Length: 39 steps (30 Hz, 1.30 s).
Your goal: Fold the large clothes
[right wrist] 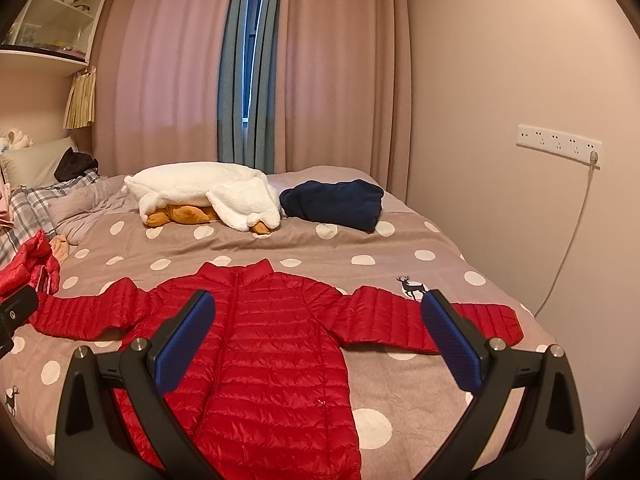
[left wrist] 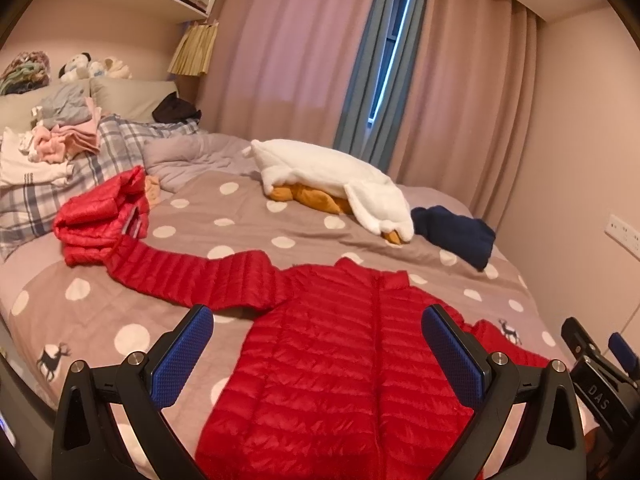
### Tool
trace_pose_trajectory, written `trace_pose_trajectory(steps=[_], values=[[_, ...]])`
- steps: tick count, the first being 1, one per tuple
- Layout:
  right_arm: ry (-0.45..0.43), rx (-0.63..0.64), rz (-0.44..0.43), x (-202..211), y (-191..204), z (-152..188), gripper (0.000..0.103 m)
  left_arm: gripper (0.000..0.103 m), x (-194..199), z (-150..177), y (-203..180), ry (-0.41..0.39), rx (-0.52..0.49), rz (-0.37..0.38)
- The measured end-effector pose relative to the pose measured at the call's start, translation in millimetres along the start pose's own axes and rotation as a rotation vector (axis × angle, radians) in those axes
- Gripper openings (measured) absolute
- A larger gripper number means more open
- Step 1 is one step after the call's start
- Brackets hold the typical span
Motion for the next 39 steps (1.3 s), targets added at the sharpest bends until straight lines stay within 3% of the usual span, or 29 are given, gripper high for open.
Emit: trace_pose_trajectory(steps=[18,24,27,32,39], values=[[0.006,0.017,0.002,-2.4,1.7,3.1,0.103,0.103,-4.9,-0.9,-1.2,0.0,-0.007,-0.011],[-0.029,0.029,-0.056,-7.2,-0.1,12.6,0.103,0.103,-25.4,2.4,15.2,0.03,0.033,-0.048],[-0.028,0.045,-0.05,-11.9,-1.3,14.2,0.103,0.103,-22.8,-3.2,34.2,-0.033,0.068,-0.115],[0.016,0.018,-0.056,-27.2,-10.8,10.2,0.103,0.103,-5.9,-9.1,55.8,-0.082,0.098,-0.135],[0.072,-0.067,-0.01,-32.2,-41.2,8.7,0.103,0.103,8.8,-23.7,82.2,-0.103,0.197,-0.059]])
Point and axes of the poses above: each gripper's, at about its wrist camera, not at the fingertips, and x roughly against the way its jaws point, y to its left, z to its underside, the point moved 2 cm from there along -x, roughly the way its jaws point, and after that the axes turned 6 degrees about -x, right-handed, at the moved point
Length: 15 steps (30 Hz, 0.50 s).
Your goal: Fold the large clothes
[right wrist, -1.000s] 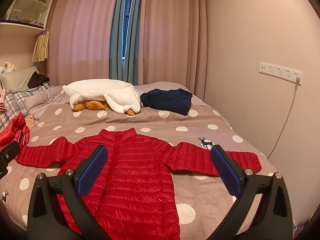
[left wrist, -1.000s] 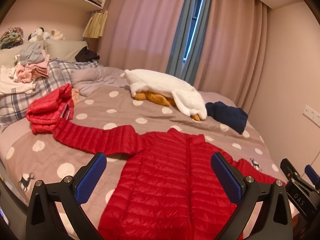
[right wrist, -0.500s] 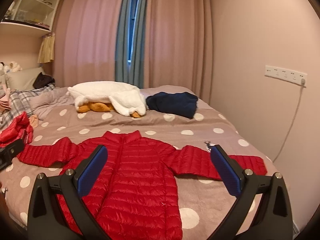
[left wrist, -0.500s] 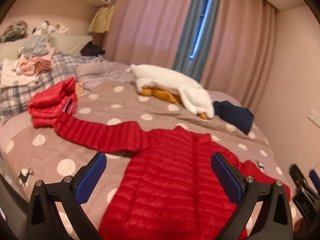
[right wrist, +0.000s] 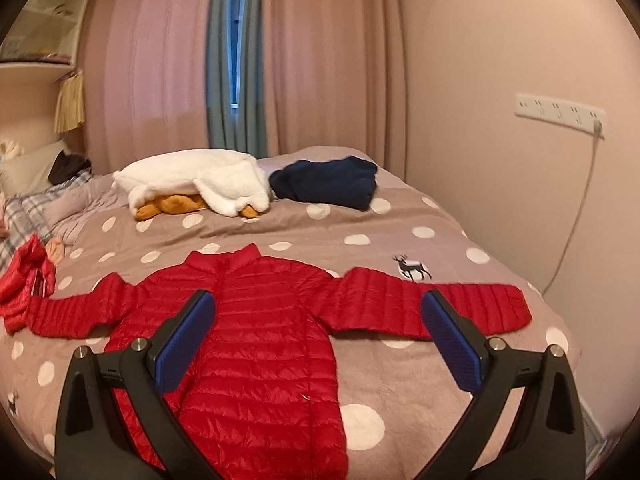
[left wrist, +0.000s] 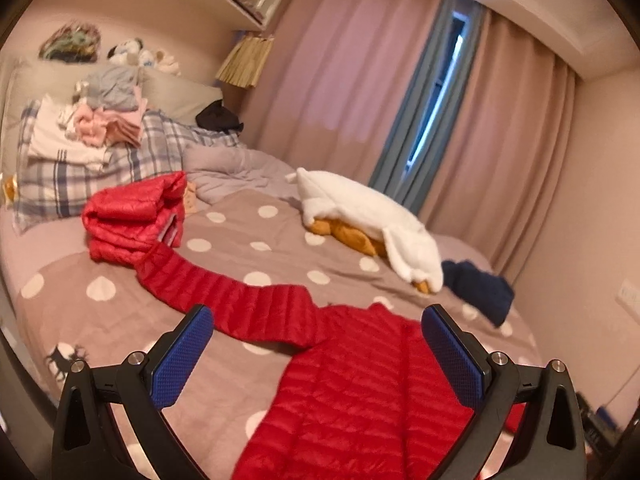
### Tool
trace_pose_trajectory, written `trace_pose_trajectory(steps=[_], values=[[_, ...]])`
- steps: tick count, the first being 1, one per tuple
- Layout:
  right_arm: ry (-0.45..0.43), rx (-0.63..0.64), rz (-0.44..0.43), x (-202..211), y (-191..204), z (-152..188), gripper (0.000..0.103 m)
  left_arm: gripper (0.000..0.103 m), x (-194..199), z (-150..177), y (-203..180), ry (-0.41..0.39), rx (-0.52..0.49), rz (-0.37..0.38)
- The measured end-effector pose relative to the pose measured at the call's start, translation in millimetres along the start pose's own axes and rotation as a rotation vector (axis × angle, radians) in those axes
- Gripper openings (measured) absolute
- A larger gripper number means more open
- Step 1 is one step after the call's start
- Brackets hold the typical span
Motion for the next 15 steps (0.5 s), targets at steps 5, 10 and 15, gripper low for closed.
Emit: trace_pose_trajectory(steps=[5,10,15], values=[[0.063,-0.129,-0.056,-6.3,-33.8,-15.4,0.103,0.103,-28.2,-16.6,48.8,0.06,0.147,0.051],[0.09,-0.223,-0.007,-26.0,-76.9,-35.5,0.103,0.101,-95.2,-22.5,113.5,0.236,0.289,0.101],[0.098,-0.209,0.137,-51.9,-106.1,-46.2,0.103,0.094,-161.8,5.8,174.8,0.311,0.463,0.079]])
Point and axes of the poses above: each gripper's, at about its wrist camera, not at the fingertips, and x roughly against the way its jaws point, y to its left, z to its underside, the point moved 2 cm from there along -x, roughly the way its jaws point, and after that the axes turned 6 degrees about -x, right-handed, at the moved point
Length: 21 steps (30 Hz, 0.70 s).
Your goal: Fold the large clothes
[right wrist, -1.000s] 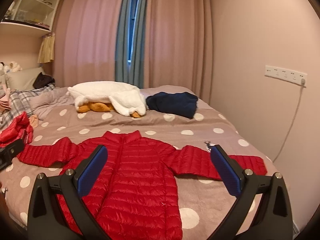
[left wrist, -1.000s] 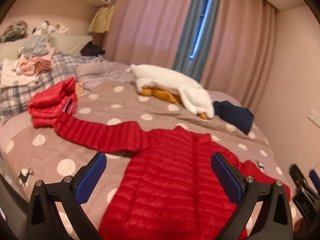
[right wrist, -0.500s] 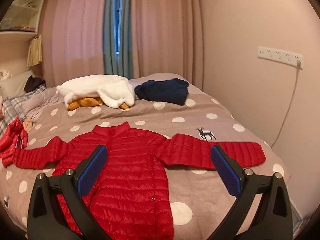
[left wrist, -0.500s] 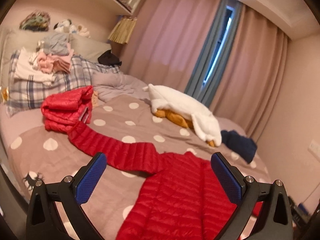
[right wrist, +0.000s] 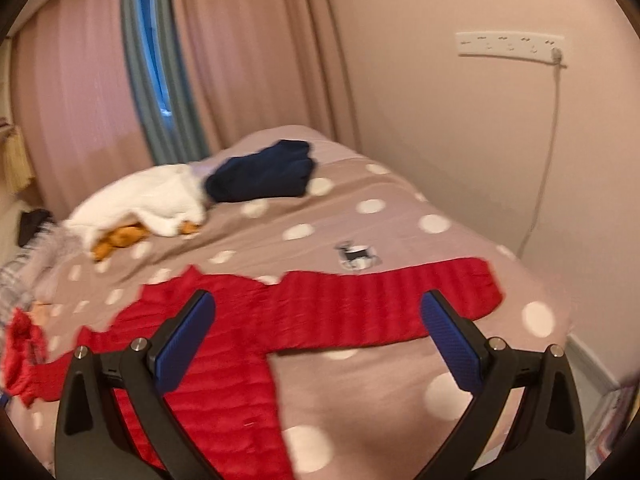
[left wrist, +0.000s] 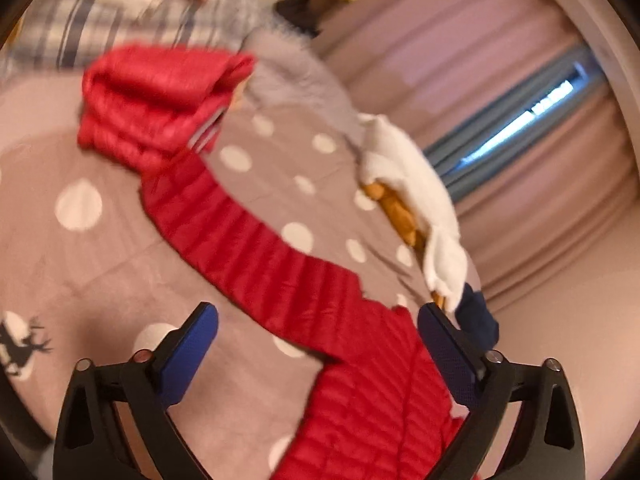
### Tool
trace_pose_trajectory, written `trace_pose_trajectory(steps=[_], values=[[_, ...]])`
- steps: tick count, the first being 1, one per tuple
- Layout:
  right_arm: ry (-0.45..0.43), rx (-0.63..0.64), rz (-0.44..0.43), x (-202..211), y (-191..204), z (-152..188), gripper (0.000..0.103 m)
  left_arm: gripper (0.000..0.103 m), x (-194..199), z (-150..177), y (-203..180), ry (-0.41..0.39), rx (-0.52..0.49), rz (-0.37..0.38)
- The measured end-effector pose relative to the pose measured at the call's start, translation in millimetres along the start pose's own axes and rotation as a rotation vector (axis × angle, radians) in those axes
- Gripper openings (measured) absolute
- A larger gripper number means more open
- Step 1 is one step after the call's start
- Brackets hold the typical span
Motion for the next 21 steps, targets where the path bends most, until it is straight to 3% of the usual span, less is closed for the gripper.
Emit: trace_pose_trajectory(steps=[5,12,14,15,18,20,21], values=[[0.049,-0.012,0.071,-33.6,-18.1,1.2,0.103,0.072,-48.2,0.2,63.4,0.059,0.173,-0.066],[0.132,-0.002,0.178,-84.8,-32.6,17.6,0.102,0.071,-115.2,-2.3,123.1,0.092,0.355,-0.032],[0.148,-0.009,0.19,-95.9,-31.8,20.3,0.102,0.071,-130.0,-2.7,128.0,0.109,0.398,0.021],[0.154,-0.01,0.183,-101.7,-29.5,20.5,0.102,0.071,-134.4,-5.3,120.1,0.091,0.37,0.088],[0.143,0.003,0.199,-112.7,-22.6,18.7,0.102,0.071,-155.6,-6.0,103.0,0.171,0.324,0.215],[0.127,0.0,0.212,-122.2,-18.4,17.1,0.102,0.067,-164.6,-8.9,95.6,0.162,0.316,0.188],[0.128,-0.008,0.215,-126.0,-17.4,17.3,0.102,0.057,-168.1,-12.2,94.2,0.137,0.346,0.157]])
Point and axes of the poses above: each gripper's, at about its wrist camera, not at the fingertips, and x roughly against the way its jaws point, y to its left, z to its underside, the point moved 2 cm from there along -x, roughly the way its jaws point, and after that the axes turned 6 degrees about -x, right-handed, at the moved point
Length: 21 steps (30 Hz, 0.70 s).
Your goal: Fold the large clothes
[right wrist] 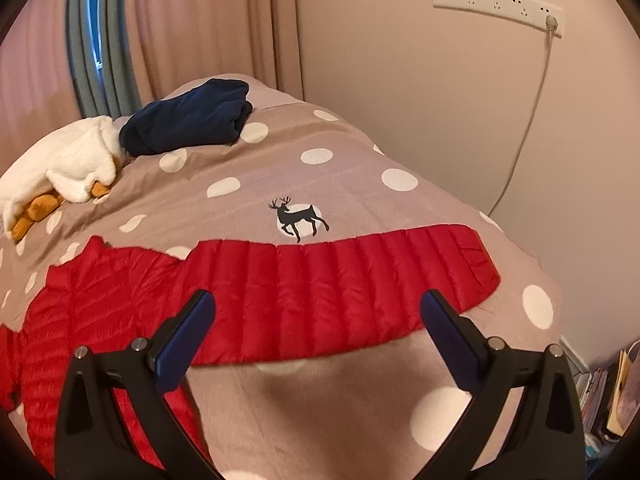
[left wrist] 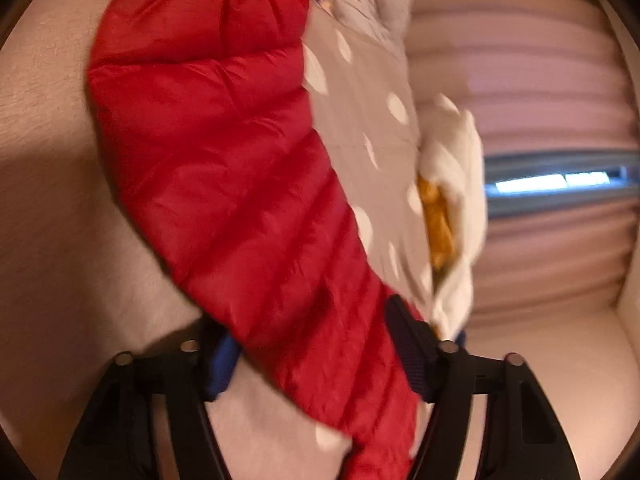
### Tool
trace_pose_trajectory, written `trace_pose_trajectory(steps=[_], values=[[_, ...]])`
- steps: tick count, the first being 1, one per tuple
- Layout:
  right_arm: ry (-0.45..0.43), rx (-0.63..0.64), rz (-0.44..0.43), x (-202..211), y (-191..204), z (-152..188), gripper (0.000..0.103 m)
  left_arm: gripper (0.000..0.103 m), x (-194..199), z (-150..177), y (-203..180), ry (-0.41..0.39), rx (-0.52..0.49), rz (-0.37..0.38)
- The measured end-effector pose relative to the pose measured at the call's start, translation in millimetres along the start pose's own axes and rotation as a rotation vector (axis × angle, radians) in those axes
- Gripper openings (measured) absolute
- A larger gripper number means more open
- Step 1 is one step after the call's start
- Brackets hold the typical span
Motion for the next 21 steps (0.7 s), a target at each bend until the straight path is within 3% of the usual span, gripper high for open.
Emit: trace_pose_trajectory(steps=[2,3,4,6,9,16,19,21], values=[[0.028,-0.038,-0.021,-11.2,2.4,0.8,0.102,0.042,-7.8,-6.0,2.8,-0.019,0.039,-0.033],[0.041,-0.051,-0.036,-15.0,3.1,2.7,0.102,0.027,-9.0,-10.8,5.6,-0.04,0.062,-0.092],[0.06,-0.068,-0.063,-20.0,2.2,4.8,0.101,0.023,-10.4,-11.5,9.3,-0.052,0.066,-0.126],[0.095,-0.113,-0.103,-29.2,-4.6,7.9,0.1,0.023,-5.0,-9.6,1.0,-0.083,-0.007,-0.182],[0.122,-0.251,-0.122,-41.6,-33.8,11.2,0.099,0.023,6.0,-3.2,-19.2,-0.143,-0.143,-0.34],[0.22,-0.664,-0.126,-76.3,-134.5,33.1,0.09,0.019,34.6,3.9,-19.0,-0.252,-0.149,-0.386],[0.242,-0.808,-0.106,-85.5,-159.2,54.3,0.09,0.018,47.8,1.3,-10.3,-0.305,-0.222,-0.451],[0.239,-0.874,-0.151,-92.3,-164.3,65.1,0.091,0.018,39.9,-7.9,-5.3,-0.297,-0.235,-0.473]])
Point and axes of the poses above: each gripper's, at about its wrist camera, not at the fingertips, and x roughly against the way its jaws point, y to its left, z to its underside, the point moved 2 cm from there along -x, roughly the way its jaws point, and after that the axes turned 6 degrees about -x, right-handed, at the moved point
